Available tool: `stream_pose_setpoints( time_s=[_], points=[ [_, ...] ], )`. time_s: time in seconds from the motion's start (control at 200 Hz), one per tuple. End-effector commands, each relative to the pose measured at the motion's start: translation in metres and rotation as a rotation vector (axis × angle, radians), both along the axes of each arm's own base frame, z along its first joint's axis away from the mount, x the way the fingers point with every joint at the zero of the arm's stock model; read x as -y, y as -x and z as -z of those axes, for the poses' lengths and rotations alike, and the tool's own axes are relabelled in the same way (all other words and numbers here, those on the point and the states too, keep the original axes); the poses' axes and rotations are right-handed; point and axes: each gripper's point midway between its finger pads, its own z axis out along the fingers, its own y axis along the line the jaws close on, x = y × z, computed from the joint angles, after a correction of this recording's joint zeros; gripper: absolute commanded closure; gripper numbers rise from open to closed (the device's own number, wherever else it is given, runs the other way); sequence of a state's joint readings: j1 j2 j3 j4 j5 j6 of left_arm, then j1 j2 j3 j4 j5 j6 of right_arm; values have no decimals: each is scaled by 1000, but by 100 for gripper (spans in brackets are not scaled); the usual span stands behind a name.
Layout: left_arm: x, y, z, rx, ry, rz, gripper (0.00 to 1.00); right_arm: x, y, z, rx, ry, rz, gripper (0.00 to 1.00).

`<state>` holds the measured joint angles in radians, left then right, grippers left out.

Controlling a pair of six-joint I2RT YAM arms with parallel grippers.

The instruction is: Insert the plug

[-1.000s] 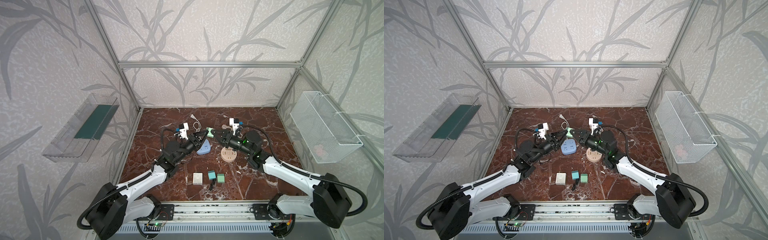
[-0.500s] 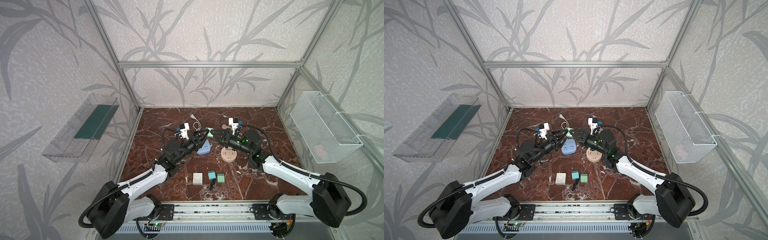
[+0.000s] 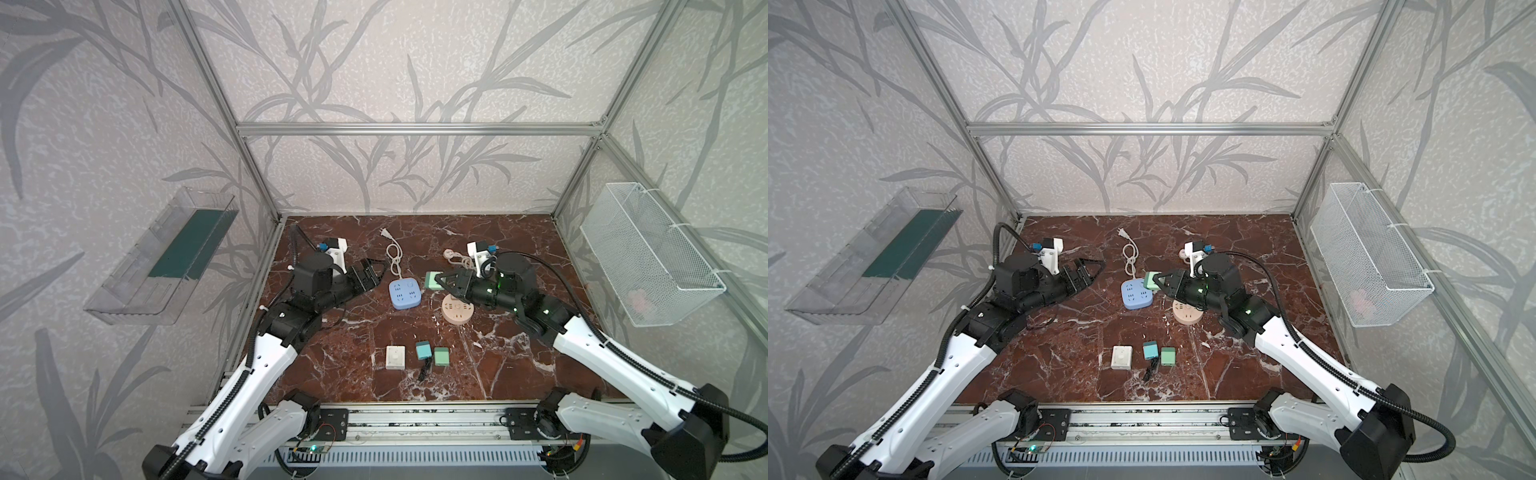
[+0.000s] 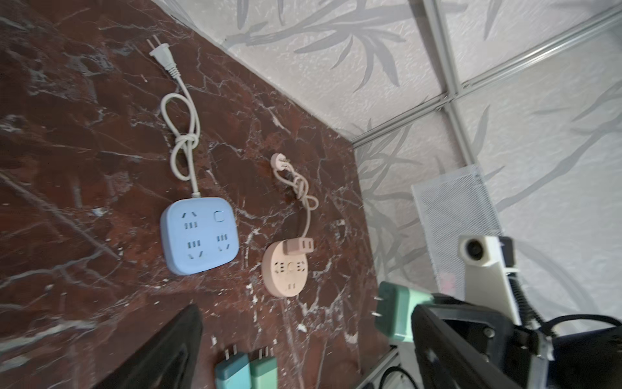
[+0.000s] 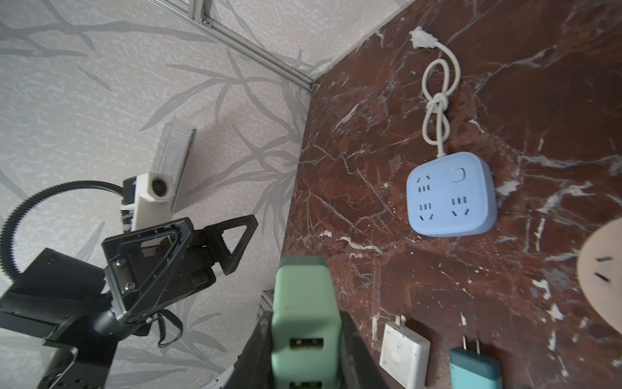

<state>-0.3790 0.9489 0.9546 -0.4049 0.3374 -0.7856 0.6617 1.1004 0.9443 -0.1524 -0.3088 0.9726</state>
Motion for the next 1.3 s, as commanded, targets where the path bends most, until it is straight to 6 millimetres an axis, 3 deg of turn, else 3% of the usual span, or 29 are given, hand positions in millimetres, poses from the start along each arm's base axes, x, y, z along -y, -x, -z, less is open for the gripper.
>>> stream_pose_setpoints(
  time_s=[0.0, 0.125, 0.325, 0.495, 0.6, 0.845, 1.025, 1.295],
  points=[
    [-28, 36, 70, -204, -313, 69, 8, 23, 10, 26, -59, 185, 21, 100],
    [-34, 42, 76, -210, -357, 78, 9, 37, 16, 35, -97, 282, 39, 100],
    [-21, 48, 87, -220, -322, 132, 13, 65, 21, 54, -158, 473, 82, 100],
    [-12, 51, 100, -212, -426, 154, 13, 75, 19, 61, -169, 584, 83, 100],
    [-2, 52, 109, -214, -479, 185, 12, 79, 12, 65, -162, 642, 84, 100],
    [29, 40, 113, -197, -342, 230, 12, 91, -4, 92, -191, 751, 45, 100],
    [39, 35, 113, -193, -357, 241, 12, 103, -21, 104, -206, 807, 46, 100],
    [50, 37, 120, -210, -462, 275, 13, 103, -37, 123, -241, 879, 12, 100]
  ],
)
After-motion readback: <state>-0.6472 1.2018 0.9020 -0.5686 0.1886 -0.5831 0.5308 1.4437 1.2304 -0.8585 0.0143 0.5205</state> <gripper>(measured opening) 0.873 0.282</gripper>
